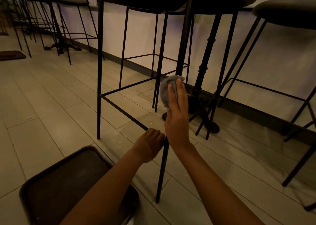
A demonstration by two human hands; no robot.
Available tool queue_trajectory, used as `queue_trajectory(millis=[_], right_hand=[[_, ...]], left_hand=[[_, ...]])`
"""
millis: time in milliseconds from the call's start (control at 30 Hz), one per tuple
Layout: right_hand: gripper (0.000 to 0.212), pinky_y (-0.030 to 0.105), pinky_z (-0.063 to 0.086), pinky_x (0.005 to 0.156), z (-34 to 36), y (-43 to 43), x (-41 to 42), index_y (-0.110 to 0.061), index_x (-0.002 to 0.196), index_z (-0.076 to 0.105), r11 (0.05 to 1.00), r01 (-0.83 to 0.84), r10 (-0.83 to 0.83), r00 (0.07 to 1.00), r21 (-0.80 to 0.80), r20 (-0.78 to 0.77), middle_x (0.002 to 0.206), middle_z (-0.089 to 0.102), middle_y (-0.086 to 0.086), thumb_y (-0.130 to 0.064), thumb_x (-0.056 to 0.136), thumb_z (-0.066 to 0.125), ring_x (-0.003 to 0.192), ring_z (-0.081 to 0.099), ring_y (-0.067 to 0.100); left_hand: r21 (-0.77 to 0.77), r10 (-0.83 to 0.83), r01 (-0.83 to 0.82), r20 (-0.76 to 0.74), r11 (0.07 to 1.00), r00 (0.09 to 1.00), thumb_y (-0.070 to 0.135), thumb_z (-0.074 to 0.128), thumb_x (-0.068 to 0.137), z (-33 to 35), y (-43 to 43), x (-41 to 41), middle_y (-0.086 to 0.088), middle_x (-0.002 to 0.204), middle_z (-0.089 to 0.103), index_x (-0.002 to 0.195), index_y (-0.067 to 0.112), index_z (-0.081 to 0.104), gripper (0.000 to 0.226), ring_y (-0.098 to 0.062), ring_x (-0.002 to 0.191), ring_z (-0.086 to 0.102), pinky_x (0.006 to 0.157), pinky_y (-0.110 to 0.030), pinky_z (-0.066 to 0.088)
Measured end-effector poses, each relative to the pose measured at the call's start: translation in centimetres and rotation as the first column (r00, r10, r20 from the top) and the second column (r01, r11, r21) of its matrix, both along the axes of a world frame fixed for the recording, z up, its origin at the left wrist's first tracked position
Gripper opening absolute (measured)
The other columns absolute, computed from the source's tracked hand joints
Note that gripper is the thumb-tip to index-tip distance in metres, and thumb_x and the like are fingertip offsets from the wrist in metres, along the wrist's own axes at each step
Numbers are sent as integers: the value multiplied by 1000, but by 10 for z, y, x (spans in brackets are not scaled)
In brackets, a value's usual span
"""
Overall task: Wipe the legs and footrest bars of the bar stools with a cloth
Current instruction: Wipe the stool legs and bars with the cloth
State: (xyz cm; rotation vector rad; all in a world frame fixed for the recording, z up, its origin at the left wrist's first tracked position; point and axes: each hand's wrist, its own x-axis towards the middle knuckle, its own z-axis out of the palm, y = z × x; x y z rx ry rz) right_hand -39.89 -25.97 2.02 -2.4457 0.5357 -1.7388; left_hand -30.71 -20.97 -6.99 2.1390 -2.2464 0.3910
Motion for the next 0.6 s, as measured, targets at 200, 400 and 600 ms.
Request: queue_trajectory(millis=[200, 400, 600], right_hand=[[63, 40, 22, 115, -41, 9, -11, -4, 139, 25, 999, -23, 25, 998, 36, -53, 150, 17, 10, 18, 84, 49, 140, 18, 33], [62, 43, 24, 114, -37, 10, -11, -3, 138, 27, 995, -50, 55, 997, 81, -49, 150, 17, 11, 19, 84, 47, 140, 18, 34], [56, 42, 24, 115, -42, 12, -9, -2, 138, 29, 994, -43, 46, 999, 103, -26, 150, 18, 12, 15, 87, 46, 141, 17, 32]], left_hand=[[-163, -93, 86, -35, 983, 995, 28, 48, 85, 7, 6, -2, -5, 82, 67, 85, 12, 70, 27, -23, 76, 64, 74, -28, 54], [-264, -131, 115, -43, 957, 990, 21, 60, 80, 7, 9, -4, -4, 79, 66, 83, 12, 70, 13, -22, 72, 64, 70, -28, 56], [-222, -118, 102, -60, 970, 991, 19, 83, 62, 11, 11, -5, -4, 76, 67, 81, 11, 71, 24, -22, 69, 64, 68, -27, 56]])
